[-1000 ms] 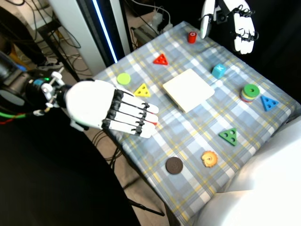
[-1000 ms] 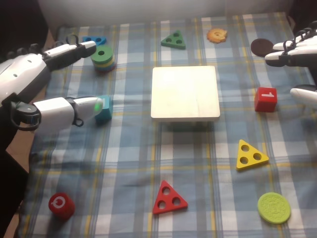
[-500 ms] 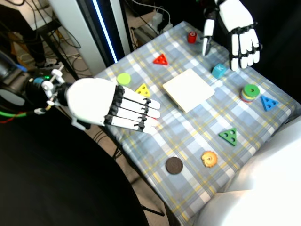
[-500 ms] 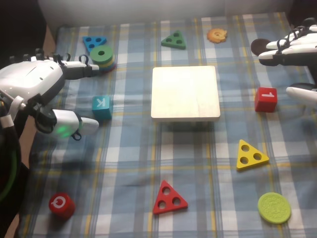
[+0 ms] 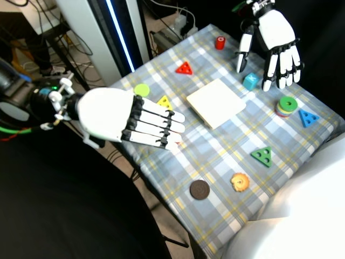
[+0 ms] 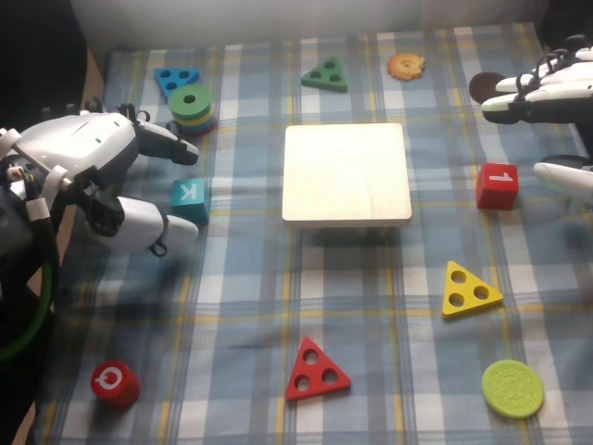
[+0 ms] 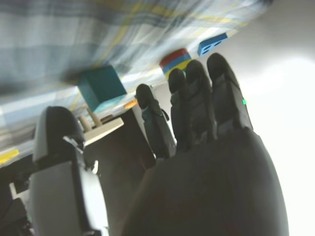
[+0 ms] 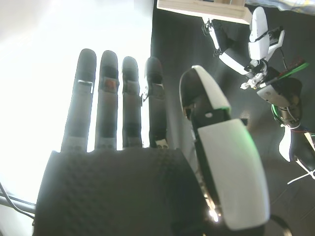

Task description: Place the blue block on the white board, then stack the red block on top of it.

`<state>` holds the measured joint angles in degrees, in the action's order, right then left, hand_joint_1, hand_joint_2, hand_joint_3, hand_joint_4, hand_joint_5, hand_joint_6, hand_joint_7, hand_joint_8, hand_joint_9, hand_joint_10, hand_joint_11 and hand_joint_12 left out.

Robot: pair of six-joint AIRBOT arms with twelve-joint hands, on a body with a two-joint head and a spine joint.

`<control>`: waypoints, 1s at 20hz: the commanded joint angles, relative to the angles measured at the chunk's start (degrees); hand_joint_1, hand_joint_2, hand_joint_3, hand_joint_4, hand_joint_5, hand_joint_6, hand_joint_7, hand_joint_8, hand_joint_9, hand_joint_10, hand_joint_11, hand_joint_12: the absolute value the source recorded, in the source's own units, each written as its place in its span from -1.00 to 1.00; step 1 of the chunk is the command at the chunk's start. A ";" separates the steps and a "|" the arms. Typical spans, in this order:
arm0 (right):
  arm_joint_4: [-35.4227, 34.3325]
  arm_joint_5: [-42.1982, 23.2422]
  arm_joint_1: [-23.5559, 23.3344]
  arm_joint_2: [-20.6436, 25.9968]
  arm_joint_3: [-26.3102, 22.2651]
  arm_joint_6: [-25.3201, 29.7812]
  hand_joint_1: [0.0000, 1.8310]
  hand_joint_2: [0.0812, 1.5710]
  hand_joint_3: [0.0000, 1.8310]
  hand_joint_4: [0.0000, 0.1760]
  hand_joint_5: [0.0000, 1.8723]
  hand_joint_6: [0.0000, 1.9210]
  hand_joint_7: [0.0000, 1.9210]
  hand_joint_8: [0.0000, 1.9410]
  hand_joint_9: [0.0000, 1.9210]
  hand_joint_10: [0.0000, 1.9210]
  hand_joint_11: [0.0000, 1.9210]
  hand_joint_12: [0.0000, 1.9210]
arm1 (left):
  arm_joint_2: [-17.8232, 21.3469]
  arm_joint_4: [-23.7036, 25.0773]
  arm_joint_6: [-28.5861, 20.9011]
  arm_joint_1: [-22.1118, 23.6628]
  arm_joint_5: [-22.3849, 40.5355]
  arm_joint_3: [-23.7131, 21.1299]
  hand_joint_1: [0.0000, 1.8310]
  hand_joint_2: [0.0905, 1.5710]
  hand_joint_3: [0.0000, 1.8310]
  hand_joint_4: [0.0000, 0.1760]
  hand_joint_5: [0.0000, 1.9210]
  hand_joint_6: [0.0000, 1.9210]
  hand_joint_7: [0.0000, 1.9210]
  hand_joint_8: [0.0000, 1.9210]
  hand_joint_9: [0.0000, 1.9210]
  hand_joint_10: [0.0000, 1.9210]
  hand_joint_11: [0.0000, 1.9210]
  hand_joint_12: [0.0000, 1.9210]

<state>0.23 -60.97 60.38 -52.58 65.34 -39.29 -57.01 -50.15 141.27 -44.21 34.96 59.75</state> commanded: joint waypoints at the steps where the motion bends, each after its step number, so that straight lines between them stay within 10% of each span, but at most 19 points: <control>1: -1.17 -7.02 -0.77 0.27 0.20 0.27 -0.22 0.71 -1.00 -1.00 -0.37 -1.00 -0.44 -1.00 -0.46 -0.99 -0.67 -0.54 | -0.47 1.64 -0.15 0.99 4.10 0.47 -0.09 0.21 -1.00 1.00 -0.24 -0.99 -0.51 -1.00 -0.64 -1.00 -0.91 -0.77; 10: -1.19 -7.01 -0.66 0.27 0.27 0.27 -0.16 0.72 -1.00 -1.00 -0.35 -1.00 -0.43 -1.00 -0.45 -1.00 -0.66 -0.51 | -1.74 1.17 -0.15 1.78 3.77 1.59 -0.04 0.27 -1.00 0.81 -0.10 -1.00 -0.44 -1.00 -0.60 -1.00 -0.89 -0.71; 11: -1.19 -7.01 -0.66 0.27 0.27 0.27 -0.16 0.72 -1.00 -1.00 -0.35 -1.00 -0.43 -1.00 -0.45 -1.00 -0.66 -0.51 | -1.75 1.17 -0.15 1.79 3.76 1.59 0.09 0.39 -1.00 0.96 0.03 -0.25 -0.40 -1.00 -0.56 -1.00 -0.89 -0.62; 12: -1.20 -7.01 -0.65 0.27 0.27 0.27 -0.18 0.73 -1.00 -1.00 -0.35 -1.00 -0.43 -1.00 -0.45 -1.00 -0.66 -0.51 | -1.81 1.10 -0.15 1.87 3.71 1.69 0.10 0.39 -1.00 0.99 0.01 -0.02 -0.39 -1.00 -0.54 -1.00 -0.91 -0.52; 15: -1.23 -6.94 -0.55 0.28 0.26 0.27 -0.18 0.73 -1.00 -1.00 -0.35 -1.00 -0.43 -1.00 -0.45 -1.00 -0.65 -0.50 | -1.89 0.64 -0.15 1.90 3.61 1.94 0.12 0.36 -1.00 1.00 0.05 -0.04 -0.30 -0.99 -0.48 -0.99 -0.94 -0.37; 20: -1.36 -6.90 -0.43 0.28 0.25 0.27 -0.18 0.74 -1.00 -1.00 -0.33 -1.00 -0.41 -1.00 -0.42 -0.99 -0.63 -0.50 | -2.23 -0.30 -0.15 1.92 3.53 2.40 0.15 0.36 -1.00 0.34 0.06 -0.06 -0.27 -1.00 -0.46 -1.00 -0.95 -0.30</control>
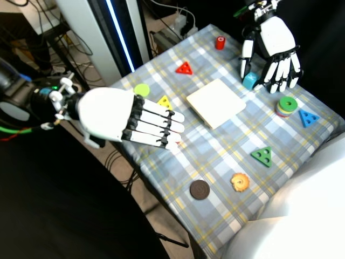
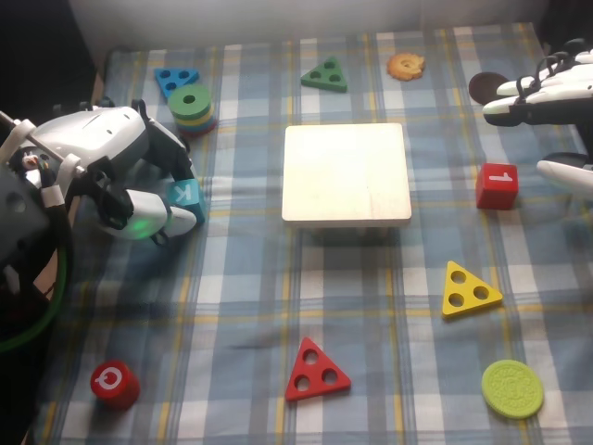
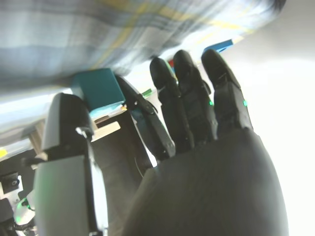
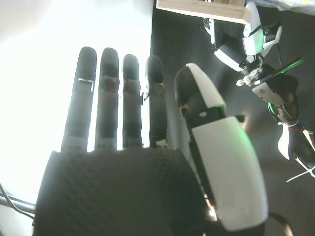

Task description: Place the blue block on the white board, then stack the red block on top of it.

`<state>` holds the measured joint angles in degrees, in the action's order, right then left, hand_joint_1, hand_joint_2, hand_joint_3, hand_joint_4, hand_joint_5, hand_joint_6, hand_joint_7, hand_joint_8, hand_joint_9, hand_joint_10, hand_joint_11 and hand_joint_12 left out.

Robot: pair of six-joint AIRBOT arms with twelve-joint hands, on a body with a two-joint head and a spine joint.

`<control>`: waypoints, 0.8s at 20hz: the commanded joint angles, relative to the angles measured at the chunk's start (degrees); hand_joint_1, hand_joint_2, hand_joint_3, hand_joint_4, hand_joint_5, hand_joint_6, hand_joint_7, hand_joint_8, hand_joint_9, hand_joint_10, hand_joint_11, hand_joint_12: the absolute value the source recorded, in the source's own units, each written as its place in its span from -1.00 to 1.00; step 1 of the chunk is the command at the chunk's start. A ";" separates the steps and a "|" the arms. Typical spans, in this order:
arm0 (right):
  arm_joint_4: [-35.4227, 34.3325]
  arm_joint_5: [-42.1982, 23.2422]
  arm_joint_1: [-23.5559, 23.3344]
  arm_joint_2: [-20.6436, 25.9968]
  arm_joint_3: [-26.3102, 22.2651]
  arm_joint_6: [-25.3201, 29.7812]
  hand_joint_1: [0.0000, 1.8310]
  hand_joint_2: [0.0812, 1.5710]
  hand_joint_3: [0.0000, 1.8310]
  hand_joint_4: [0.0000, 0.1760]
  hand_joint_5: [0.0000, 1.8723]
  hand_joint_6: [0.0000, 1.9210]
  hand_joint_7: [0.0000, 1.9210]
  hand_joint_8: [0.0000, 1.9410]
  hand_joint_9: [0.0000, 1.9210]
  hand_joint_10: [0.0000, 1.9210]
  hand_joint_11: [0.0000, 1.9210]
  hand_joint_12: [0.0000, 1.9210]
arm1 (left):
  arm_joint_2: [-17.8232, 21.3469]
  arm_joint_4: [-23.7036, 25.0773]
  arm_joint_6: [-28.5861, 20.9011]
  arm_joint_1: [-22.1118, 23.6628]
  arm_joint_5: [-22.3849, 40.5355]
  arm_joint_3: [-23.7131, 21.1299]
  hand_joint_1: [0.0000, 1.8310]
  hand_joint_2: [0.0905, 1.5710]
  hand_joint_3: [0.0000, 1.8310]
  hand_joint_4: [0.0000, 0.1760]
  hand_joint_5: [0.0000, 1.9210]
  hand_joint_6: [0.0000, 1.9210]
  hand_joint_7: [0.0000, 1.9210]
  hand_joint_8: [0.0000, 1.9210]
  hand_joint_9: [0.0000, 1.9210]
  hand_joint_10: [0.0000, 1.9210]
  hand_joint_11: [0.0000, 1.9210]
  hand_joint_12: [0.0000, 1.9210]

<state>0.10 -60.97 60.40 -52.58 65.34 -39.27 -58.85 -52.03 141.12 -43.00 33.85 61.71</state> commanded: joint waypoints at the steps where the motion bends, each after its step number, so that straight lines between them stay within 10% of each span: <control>1: -1.25 -6.90 -0.38 0.28 0.25 0.25 -0.19 0.74 -1.00 -1.00 -0.33 -1.00 -0.41 -1.00 -0.42 -0.99 -0.63 -0.51 | -0.42 1.49 -0.01 0.86 4.90 0.37 0.15 0.36 -1.00 0.44 0.06 -0.05 -0.28 -1.00 -0.48 -1.00 -0.97 -0.31; 4: -1.36 -6.91 -0.29 0.28 0.23 0.28 -0.21 0.75 -0.99 -1.00 -0.33 -1.00 -0.41 -1.00 -0.42 -0.99 -0.62 -0.50 | -0.18 4.15 -1.93 1.96 6.22 -0.81 0.13 0.35 -1.00 0.94 0.06 -0.06 -0.29 -1.00 -0.51 -1.00 -0.96 -0.37; 7: -1.37 -6.92 -0.30 0.28 0.23 0.29 -0.17 0.74 -1.00 -1.00 -0.31 -1.00 -0.40 -1.00 -0.40 -0.99 -0.61 -0.49 | 0.66 10.69 -6.14 4.19 8.47 -2.97 0.15 0.33 -1.00 0.88 0.10 -0.13 -0.30 -1.00 -0.53 -1.00 -0.96 -0.40; 11: -1.35 -7.10 -0.30 0.28 0.23 0.29 -0.19 0.74 -1.00 -1.00 -0.31 -1.00 -0.41 -1.00 -0.41 -1.00 -0.63 -0.48 | 0.55 20.21 -9.98 8.82 9.87 -4.96 0.21 0.29 -1.00 -0.24 0.18 -0.26 -0.28 -1.00 -0.53 -1.00 -0.98 -0.38; 15: -1.05 -7.22 -0.41 0.27 0.23 0.29 -0.15 0.73 -1.00 -1.00 -0.31 -1.00 -0.40 -1.00 -0.40 -1.00 -0.63 -0.46 | -0.92 25.10 -12.93 11.08 9.60 -5.20 0.19 0.29 -1.00 0.42 0.19 -0.27 -0.27 -1.00 -0.49 -0.99 -0.94 -0.37; 16: -0.91 -7.22 -0.50 0.27 0.23 0.29 -0.15 0.73 -1.00 -1.00 -0.31 -1.00 -0.40 -1.00 -0.41 -1.00 -0.64 -0.46 | -1.73 26.08 -12.93 11.82 9.08 -5.08 0.18 0.28 -1.00 0.88 0.19 -0.28 -0.28 -1.00 -0.49 -1.00 -0.95 -0.37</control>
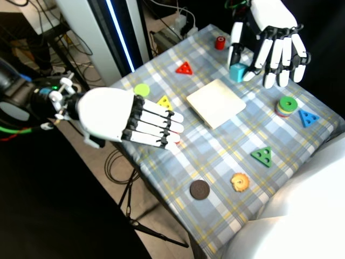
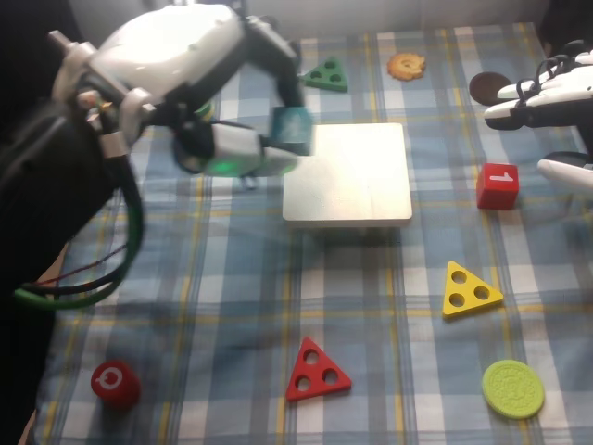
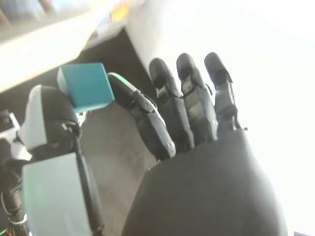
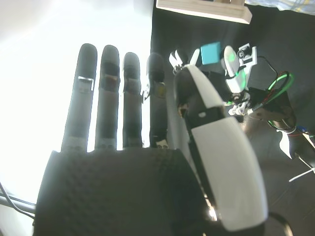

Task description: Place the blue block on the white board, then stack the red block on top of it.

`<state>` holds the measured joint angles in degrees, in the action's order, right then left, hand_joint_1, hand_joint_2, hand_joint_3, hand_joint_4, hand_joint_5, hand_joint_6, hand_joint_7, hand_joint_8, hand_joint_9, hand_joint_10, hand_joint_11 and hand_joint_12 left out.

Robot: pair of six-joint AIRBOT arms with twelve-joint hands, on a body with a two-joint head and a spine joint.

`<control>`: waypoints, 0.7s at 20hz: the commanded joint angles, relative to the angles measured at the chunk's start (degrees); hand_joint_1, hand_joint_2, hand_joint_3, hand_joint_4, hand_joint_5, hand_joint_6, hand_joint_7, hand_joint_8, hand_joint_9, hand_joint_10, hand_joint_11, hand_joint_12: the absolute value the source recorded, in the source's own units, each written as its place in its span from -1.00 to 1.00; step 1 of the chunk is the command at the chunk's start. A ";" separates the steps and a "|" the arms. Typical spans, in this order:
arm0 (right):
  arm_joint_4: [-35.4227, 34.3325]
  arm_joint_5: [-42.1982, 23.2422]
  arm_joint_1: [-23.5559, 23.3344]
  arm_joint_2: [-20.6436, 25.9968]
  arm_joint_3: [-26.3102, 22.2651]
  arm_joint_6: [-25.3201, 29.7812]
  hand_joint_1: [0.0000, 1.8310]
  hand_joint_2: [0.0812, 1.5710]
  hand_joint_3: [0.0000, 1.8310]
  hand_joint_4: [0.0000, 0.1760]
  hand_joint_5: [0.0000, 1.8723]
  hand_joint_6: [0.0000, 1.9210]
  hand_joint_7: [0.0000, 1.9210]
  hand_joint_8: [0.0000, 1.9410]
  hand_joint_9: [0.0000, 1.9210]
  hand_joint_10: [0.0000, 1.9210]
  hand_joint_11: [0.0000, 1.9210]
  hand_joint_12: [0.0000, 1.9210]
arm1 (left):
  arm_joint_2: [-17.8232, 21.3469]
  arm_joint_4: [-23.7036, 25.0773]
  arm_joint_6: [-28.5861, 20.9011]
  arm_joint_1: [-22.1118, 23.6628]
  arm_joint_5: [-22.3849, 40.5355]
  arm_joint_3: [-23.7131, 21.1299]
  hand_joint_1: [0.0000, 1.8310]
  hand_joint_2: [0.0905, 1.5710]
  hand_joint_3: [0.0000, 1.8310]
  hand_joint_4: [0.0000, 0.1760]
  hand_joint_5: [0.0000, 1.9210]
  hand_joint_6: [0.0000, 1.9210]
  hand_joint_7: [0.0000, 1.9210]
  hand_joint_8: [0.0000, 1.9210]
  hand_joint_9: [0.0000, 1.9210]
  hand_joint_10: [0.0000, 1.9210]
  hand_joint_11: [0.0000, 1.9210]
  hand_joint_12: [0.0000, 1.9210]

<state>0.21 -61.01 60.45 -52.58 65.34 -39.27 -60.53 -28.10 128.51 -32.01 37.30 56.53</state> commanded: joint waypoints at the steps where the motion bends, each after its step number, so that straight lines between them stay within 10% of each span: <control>1: -1.00 -7.18 -0.55 0.27 0.24 0.29 -0.15 0.73 -1.00 -1.00 -0.31 -1.00 -0.40 -1.00 -0.41 -1.00 -0.64 -0.46 | -0.84 2.87 -0.32 1.31 5.08 0.34 0.19 0.28 -1.00 0.47 0.20 -0.29 -0.26 -0.99 -0.49 -1.00 -0.94 -0.38; 3: -0.92 -7.18 -0.59 0.25 0.25 0.29 -0.18 0.73 -1.00 -1.00 -0.31 -1.00 -0.41 -1.00 -0.41 -1.00 -0.64 -0.45 | -2.48 3.93 -0.32 2.16 3.62 1.16 0.16 0.31 -1.00 0.92 0.15 -0.20 -0.26 -1.00 -0.50 -1.00 -0.93 -0.43; 5: -0.76 -7.18 -0.71 0.22 0.26 0.29 -0.17 0.73 -1.00 -1.00 -0.31 -1.00 -0.41 -1.00 -0.41 -1.00 -0.64 -0.44 | -4.21 4.00 -0.32 2.88 1.97 2.40 0.16 0.30 -1.00 0.96 0.17 -0.23 -0.25 -1.00 -0.51 -0.99 -0.92 -0.44; 7: -0.49 -7.17 -0.97 0.19 0.30 0.29 -0.15 0.73 -1.00 -1.00 -0.30 -1.00 -0.41 -1.00 -0.41 -1.00 -0.64 -0.44 | -5.85 4.03 -0.32 3.26 0.76 3.31 0.19 0.29 -1.00 0.35 0.18 -0.25 -0.25 -1.00 -0.50 -0.99 -0.89 -0.45; 9: -0.41 -7.17 -1.05 0.14 0.33 0.29 -0.15 0.73 -1.00 -1.00 -0.30 -1.00 -0.41 -1.00 -0.41 -1.00 -0.64 -0.44 | -6.71 4.16 -0.32 3.36 0.25 3.80 0.19 0.29 -1.00 0.25 0.18 -0.25 -0.25 -1.00 -0.49 -0.99 -0.88 -0.45; 11: -0.26 -7.17 -1.11 0.08 0.34 0.29 -0.16 0.74 -1.00 -1.00 -0.30 -1.00 -0.40 -1.00 -0.40 -1.00 -0.63 -0.44 | -7.60 4.18 -0.32 3.52 -0.68 4.55 0.21 0.30 -1.00 -0.50 0.18 -0.25 -0.24 -1.00 -0.49 -1.00 -0.90 -0.44; 14: -0.12 -7.17 -1.14 -0.02 0.38 0.29 -0.20 0.74 -1.00 -1.00 -0.30 -1.00 -0.41 -1.00 -0.41 -1.00 -0.64 -0.44 | -8.39 3.49 -0.32 3.65 -2.19 5.77 0.19 0.31 -1.00 -0.17 0.15 -0.20 -0.25 -1.00 -0.50 -1.00 -0.97 -0.32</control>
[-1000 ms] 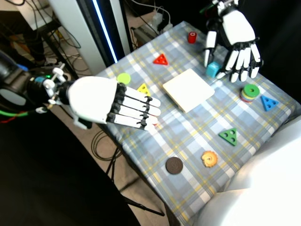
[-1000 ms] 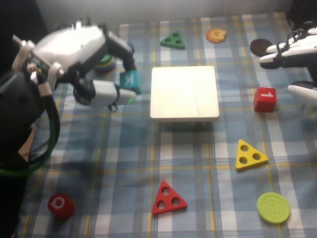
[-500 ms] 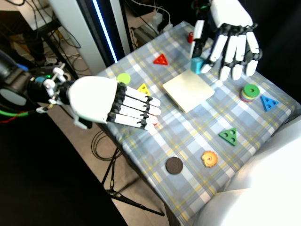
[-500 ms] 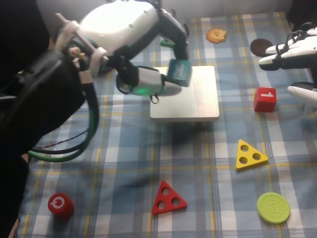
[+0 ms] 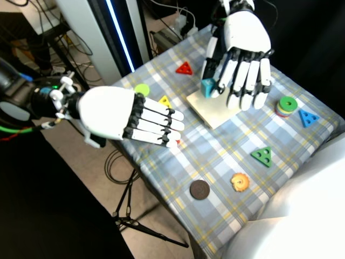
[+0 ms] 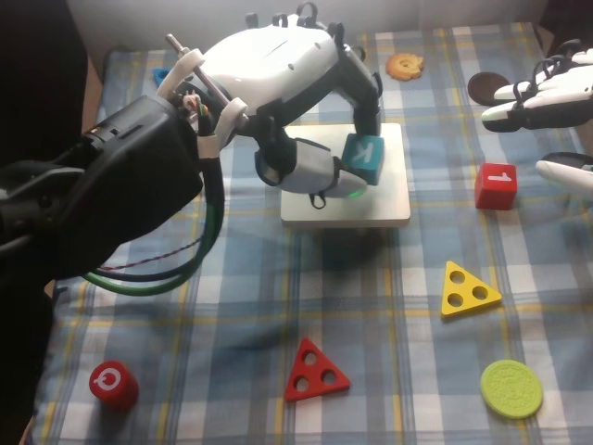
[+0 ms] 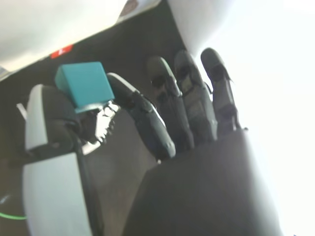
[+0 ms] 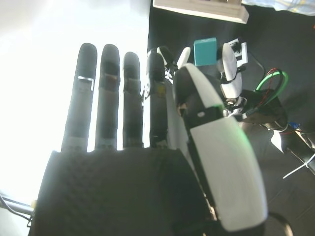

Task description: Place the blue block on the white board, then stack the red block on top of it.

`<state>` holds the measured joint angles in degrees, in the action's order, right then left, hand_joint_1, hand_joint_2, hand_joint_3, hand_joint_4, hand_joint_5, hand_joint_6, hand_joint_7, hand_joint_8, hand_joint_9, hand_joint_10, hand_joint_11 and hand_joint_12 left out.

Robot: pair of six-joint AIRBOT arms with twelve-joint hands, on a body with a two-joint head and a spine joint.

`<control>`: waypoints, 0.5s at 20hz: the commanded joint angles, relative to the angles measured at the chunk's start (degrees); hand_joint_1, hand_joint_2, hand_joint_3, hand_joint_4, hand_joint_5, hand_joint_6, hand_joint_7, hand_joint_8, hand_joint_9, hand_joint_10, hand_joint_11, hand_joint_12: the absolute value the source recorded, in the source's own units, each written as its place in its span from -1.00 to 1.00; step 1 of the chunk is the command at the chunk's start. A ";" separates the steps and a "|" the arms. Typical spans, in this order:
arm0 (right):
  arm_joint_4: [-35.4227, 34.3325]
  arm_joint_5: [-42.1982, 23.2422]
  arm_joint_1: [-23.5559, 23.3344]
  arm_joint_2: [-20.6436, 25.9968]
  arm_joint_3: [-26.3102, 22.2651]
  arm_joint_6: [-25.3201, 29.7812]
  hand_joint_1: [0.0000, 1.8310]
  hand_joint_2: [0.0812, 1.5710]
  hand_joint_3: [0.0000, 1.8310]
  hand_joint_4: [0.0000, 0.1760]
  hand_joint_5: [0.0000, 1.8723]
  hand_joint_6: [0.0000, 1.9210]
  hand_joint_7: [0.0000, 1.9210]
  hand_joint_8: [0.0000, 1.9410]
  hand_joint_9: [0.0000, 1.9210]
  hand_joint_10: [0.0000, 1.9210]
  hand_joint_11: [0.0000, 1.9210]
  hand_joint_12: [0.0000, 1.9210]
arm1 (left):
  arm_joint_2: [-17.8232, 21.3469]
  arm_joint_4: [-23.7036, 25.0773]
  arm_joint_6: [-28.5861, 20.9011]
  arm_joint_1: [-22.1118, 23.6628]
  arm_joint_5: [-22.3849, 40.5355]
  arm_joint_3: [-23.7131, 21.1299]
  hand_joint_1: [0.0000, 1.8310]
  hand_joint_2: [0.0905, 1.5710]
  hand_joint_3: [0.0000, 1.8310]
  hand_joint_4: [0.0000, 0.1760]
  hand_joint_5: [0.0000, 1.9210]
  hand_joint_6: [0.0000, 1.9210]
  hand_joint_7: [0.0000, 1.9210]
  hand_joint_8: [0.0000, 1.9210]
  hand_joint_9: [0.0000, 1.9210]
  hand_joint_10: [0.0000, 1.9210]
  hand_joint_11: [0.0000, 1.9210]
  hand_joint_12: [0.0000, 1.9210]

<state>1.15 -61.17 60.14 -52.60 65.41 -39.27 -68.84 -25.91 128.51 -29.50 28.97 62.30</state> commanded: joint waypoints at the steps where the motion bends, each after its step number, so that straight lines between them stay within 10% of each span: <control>1: -1.04 -7.02 -0.86 0.00 0.33 0.29 -0.21 0.74 -1.00 -1.00 -0.31 -1.00 -0.41 -1.00 -0.42 -1.00 -0.64 -0.44 | -0.23 0.89 -0.32 1.15 5.41 0.50 0.19 0.31 -1.00 -0.13 0.15 -0.20 -0.25 -1.00 -0.49 -1.00 -0.97 -0.31; 6: -1.00 -6.99 -0.86 -0.02 0.39 0.29 -0.19 0.74 -1.00 -1.00 -0.31 -1.00 -0.41 -1.00 -0.41 -1.00 -0.64 -0.44 | -0.44 -0.59 -0.32 1.14 3.88 2.03 0.20 0.30 -1.00 -0.16 0.16 -0.22 -0.30 -1.00 -0.49 -1.00 -0.97 -0.28; 10: -0.99 -6.95 -0.86 -0.08 0.47 0.29 -0.18 0.74 -1.00 -1.00 -0.31 -1.00 -0.41 -1.00 -0.41 -1.00 -0.64 -0.43 | -0.31 -1.36 -0.32 1.16 3.08 2.73 0.19 0.29 -1.00 0.24 0.19 -0.27 -0.29 -1.00 -0.47 -1.00 -0.95 -0.33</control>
<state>1.32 -61.19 60.14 -52.62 65.76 -39.27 -69.08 -28.27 128.46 -29.50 26.28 64.64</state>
